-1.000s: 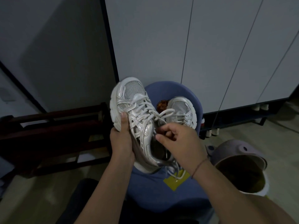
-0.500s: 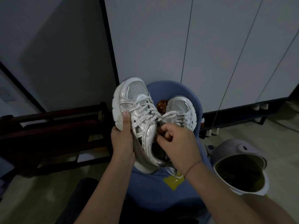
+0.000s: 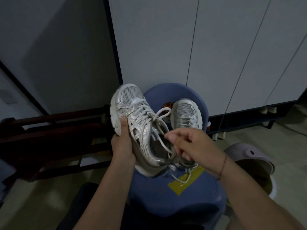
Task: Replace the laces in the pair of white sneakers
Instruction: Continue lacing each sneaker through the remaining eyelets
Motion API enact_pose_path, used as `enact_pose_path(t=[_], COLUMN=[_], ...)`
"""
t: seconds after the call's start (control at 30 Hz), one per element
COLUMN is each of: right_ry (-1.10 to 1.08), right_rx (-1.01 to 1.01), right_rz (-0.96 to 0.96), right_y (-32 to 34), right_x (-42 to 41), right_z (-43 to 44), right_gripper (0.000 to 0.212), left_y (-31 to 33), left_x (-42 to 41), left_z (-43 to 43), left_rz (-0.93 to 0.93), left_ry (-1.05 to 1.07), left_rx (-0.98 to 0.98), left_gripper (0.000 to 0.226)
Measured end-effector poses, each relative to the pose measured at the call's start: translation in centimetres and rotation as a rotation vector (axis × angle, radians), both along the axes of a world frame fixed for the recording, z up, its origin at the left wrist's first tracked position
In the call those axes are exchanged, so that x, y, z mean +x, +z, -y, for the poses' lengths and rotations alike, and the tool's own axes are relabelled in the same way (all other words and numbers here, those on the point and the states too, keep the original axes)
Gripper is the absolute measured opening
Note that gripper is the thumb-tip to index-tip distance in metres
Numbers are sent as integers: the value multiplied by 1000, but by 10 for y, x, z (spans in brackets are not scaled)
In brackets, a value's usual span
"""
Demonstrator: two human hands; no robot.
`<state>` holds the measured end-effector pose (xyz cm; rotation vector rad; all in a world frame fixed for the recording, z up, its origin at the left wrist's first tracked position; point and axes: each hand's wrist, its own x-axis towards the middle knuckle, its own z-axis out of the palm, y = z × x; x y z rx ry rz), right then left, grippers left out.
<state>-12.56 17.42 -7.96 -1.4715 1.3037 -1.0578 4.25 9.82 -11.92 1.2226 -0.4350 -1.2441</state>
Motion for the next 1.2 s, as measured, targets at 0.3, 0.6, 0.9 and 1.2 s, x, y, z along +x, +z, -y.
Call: enact_pose_path(t=[0.3,0.6,0.9,1.2], right_ry=[-194,96,425,-121], right_rx=[-50,123,221,-63], right_rz=[-384,102,-293,-64], right_y=[-17,8,11,3], right_x=[17,-11,-37,-10], right_z=[-1,1,-8,2], right_gripper=[22,33,22,13], left_y=[1,-2,0,6], left_x=[-9,3,12,-5], left_z=[-2,1,5,-5], left_rz=[66,-41,-67,26], left_ry=[-28,37,34,-47], left_rx=[-103,28,69,-71], left_gripper=[53,55,65,54])
